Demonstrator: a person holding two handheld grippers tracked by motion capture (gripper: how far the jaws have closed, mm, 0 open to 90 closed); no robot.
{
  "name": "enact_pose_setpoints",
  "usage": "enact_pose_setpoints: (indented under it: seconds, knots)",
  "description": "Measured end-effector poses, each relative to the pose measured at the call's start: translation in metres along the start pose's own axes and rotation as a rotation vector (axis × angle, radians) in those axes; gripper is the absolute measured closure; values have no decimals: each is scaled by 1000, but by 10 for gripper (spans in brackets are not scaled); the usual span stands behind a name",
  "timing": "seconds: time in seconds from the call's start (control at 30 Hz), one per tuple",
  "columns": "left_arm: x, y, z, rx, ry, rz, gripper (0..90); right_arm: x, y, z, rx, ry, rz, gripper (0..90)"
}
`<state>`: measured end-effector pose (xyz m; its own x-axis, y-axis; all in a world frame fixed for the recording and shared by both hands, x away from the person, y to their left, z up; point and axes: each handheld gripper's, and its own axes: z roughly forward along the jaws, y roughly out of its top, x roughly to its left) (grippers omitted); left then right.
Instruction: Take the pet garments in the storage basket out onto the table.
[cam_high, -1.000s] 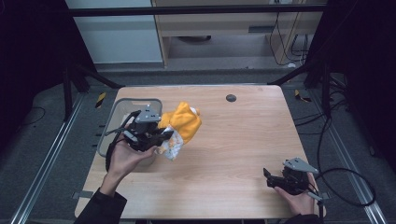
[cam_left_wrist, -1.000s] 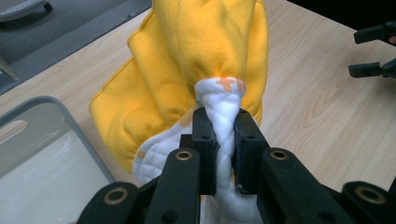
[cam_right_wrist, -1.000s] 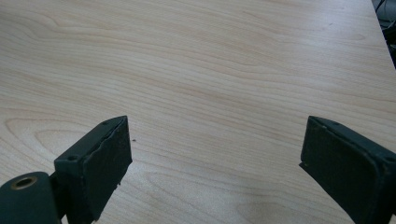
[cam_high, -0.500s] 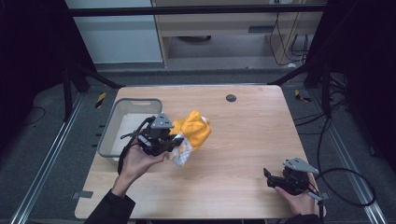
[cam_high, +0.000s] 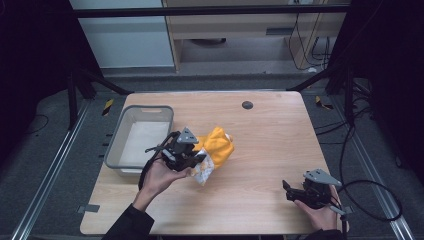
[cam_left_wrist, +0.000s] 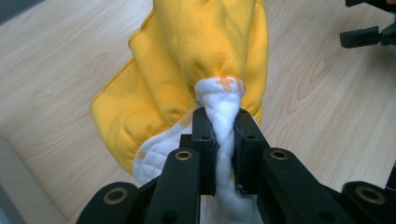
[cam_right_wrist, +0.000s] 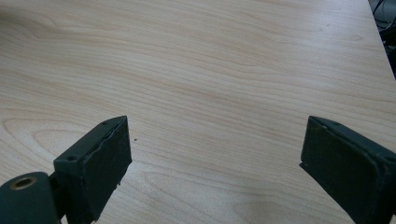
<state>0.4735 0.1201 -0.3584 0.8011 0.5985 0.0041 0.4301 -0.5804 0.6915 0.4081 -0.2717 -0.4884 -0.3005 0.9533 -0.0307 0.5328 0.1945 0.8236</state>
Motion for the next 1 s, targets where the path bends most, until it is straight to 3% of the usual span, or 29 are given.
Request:
enact_pose_setpoints:
  seconds: [1.0]
  knots:
    - [-10,-1,57,63,-49,7,814,0,0,0,2,-1,-4,83]
